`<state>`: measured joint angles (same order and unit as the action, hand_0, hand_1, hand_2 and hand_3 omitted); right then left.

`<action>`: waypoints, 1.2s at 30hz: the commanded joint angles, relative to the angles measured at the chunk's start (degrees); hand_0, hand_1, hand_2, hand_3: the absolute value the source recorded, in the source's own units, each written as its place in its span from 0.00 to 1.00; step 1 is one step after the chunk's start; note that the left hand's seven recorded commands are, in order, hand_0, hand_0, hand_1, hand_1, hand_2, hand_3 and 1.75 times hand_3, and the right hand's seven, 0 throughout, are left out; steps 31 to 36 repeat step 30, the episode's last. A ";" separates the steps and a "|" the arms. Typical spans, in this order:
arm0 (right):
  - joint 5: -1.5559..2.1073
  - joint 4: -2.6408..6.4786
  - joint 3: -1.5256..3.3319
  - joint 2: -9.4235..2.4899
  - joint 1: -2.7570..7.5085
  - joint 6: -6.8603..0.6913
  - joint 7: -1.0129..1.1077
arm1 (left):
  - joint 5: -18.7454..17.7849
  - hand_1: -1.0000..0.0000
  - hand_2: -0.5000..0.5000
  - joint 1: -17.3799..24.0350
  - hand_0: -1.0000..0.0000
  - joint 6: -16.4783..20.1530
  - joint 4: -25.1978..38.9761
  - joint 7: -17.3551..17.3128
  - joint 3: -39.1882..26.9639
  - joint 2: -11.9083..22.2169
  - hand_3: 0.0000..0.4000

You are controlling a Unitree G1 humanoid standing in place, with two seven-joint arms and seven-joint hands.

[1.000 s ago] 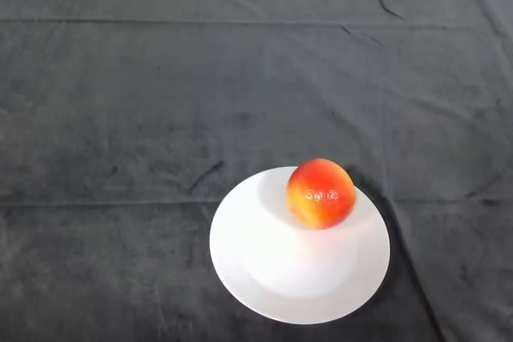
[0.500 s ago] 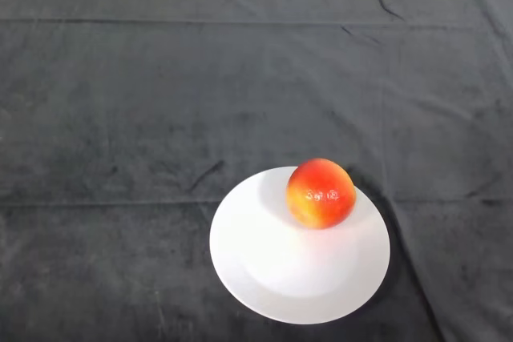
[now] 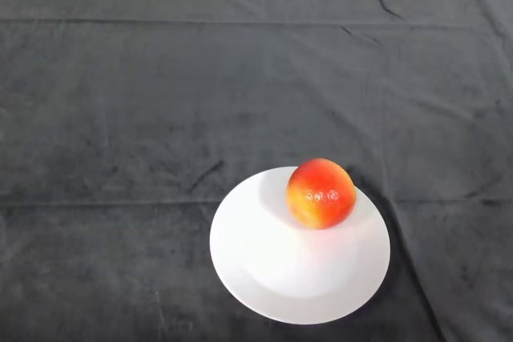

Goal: Move the apple to the plate

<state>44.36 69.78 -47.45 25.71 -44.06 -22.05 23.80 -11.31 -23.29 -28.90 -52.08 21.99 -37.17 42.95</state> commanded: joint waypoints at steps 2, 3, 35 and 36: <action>1.47 0.04 -0.07 1.85 -3.01 0.04 0.26 | -0.06 1.00 0.50 -0.09 1.00 -1.26 -2.04 -0.75 -0.99 3.82 0.00; 1.47 0.04 -0.07 1.85 -3.01 0.04 0.26 | -0.06 1.00 0.50 -0.10 1.00 -1.26 -2.06 -0.75 -0.99 3.82 0.00; 1.45 0.05 -0.09 1.86 -3.02 0.04 0.27 | -0.05 1.00 0.50 -0.38 1.00 -1.25 -2.45 -0.84 -0.81 3.94 0.00; 1.45 0.05 -0.09 1.86 -3.02 0.04 0.27 | -0.05 1.00 0.50 -0.38 1.00 -1.25 -2.45 -0.84 -0.81 3.94 0.00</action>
